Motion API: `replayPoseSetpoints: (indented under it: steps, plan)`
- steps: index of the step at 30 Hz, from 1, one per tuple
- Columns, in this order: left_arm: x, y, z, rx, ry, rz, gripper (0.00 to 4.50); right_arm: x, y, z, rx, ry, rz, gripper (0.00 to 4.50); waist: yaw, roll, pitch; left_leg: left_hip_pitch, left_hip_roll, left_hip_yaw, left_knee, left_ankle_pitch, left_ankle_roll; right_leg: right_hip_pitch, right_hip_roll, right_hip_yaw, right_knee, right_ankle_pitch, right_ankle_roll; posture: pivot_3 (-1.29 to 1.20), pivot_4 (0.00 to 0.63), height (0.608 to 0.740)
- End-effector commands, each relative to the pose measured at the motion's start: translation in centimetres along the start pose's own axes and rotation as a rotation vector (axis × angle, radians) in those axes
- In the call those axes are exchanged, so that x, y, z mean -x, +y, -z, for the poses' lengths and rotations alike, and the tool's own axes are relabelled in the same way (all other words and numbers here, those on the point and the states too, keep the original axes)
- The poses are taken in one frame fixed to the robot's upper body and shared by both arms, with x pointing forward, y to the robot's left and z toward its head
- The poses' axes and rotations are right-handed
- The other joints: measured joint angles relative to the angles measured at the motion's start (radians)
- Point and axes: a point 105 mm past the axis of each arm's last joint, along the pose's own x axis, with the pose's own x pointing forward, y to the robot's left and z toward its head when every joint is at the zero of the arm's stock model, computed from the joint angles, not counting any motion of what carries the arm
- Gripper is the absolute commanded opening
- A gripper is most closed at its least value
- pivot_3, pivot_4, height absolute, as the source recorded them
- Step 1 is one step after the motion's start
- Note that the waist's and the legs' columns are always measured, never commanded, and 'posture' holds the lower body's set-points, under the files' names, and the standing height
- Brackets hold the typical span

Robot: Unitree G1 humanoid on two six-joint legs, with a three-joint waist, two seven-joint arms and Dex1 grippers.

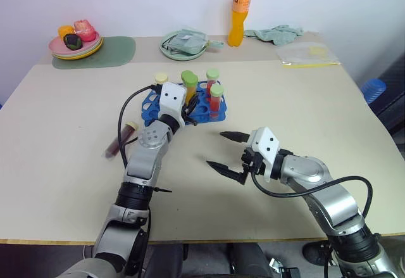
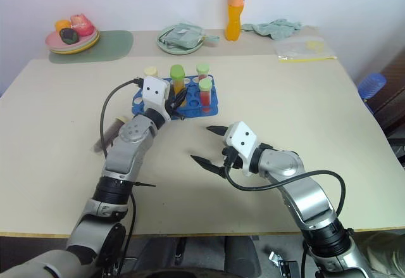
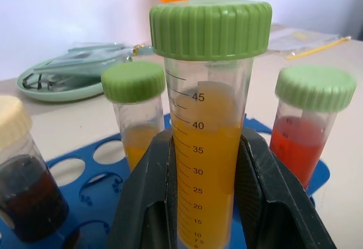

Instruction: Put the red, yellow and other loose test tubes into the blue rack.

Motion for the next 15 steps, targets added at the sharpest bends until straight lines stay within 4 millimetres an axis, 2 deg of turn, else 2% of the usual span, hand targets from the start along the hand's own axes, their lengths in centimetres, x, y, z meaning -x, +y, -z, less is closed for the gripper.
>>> replayPoseSetpoints:
  steps: [1,2,4,7,11,15]
  plan:
    - [0.1,0.0,-0.6,-0.012,-0.031,0.008,0.76,0.0,-0.2,-1.0,0.034,-0.037,0.003,4.5,-0.001,0.0,0.0,0.0,0.0,0.0,0.0,0.0,0.0,0.0,0.0,0.0,0.0,0.0,0.0,0.0,0.15,0.74]
    - [0.1,0.0,-0.5,-0.01,-0.03,0.011,0.76,0.0,-0.2,-1.1,0.033,-0.037,0.003,4.5,0.0,0.0,0.0,0.0,0.0,0.0,0.0,0.0,0.0,0.0,0.0,0.0,0.0,0.0,0.0,0.0,0.15,0.74]
    - [0.2,0.1,-0.6,-0.01,-0.03,0.008,1.8,0.0,-0.1,-1.1,0.032,-0.038,0.002,4.5,0.0,0.0,0.0,0.0,0.0,0.0,0.0,0.0,0.0,0.0,0.0,0.0,0.0,0.0,0.0,0.0,0.15,0.74]
    - [0.4,0.4,-1.3,-0.018,-0.051,0.003,3.09,0.0,0.0,-1.1,0.032,-0.039,-0.001,4.5,0.0,0.0,0.0,0.0,0.0,0.0,0.0,0.0,0.0,0.0,0.0,0.0,0.0,0.0,0.0,0.0,0.15,0.74]
    - [1.6,1.1,-3.0,0.012,-0.116,0.025,3.09,0.0,0.0,-1.1,0.032,-0.04,0.0,4.5,-0.002,0.0,0.0,0.0,0.0,0.0,0.0,0.0,0.0,0.0,0.0,0.0,0.0,0.0,0.0,0.0,0.15,0.74]
    - [3.6,2.8,-6.0,0.025,-0.244,0.006,3.09,0.0,0.0,-1.1,0.028,-0.04,-0.001,4.5,-0.001,0.0,0.0,0.0,0.0,0.0,0.0,0.0,0.0,0.0,0.0,0.0,0.0,0.0,0.0,0.0,0.15,0.74]
